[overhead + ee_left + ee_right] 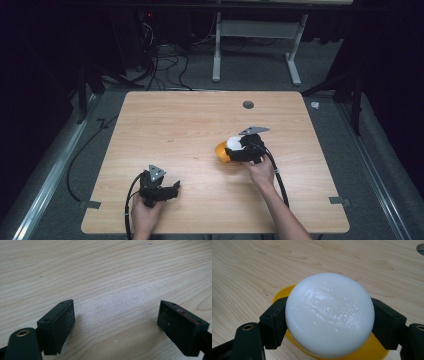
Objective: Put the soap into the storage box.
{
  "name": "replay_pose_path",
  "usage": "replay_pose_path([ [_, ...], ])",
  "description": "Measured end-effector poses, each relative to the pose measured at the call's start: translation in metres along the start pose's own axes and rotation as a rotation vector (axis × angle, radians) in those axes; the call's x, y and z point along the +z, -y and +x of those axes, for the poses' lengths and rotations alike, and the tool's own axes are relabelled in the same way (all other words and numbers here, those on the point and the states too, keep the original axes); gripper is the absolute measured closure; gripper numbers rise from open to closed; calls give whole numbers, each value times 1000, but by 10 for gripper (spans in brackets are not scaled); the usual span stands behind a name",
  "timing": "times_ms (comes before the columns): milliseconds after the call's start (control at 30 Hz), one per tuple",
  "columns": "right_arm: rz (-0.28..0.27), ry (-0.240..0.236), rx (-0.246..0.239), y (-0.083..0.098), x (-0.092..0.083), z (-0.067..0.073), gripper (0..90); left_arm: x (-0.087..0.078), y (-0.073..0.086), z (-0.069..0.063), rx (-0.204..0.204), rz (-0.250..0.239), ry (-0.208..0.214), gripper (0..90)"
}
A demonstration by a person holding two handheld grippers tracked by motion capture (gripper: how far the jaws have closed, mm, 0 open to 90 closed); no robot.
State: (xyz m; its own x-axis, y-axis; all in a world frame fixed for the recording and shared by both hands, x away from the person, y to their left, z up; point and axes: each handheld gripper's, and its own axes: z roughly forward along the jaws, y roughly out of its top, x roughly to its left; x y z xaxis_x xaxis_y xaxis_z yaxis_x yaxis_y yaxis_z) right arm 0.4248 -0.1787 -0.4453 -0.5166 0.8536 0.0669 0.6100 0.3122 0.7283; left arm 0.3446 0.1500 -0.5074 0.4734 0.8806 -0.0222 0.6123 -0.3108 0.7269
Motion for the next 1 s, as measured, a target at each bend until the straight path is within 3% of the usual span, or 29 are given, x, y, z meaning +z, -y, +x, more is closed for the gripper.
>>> replay_pose_path([
  [700,57,16,5,1,16,1,244,0,0,0,0,0,0,150],
  [900,80,-5,19,5,20,-2,237,0,0,0,0,0,0,150],
  [1000,48,-11,30,5,18,-3,236,0,0,0,0,0,0,150],
])
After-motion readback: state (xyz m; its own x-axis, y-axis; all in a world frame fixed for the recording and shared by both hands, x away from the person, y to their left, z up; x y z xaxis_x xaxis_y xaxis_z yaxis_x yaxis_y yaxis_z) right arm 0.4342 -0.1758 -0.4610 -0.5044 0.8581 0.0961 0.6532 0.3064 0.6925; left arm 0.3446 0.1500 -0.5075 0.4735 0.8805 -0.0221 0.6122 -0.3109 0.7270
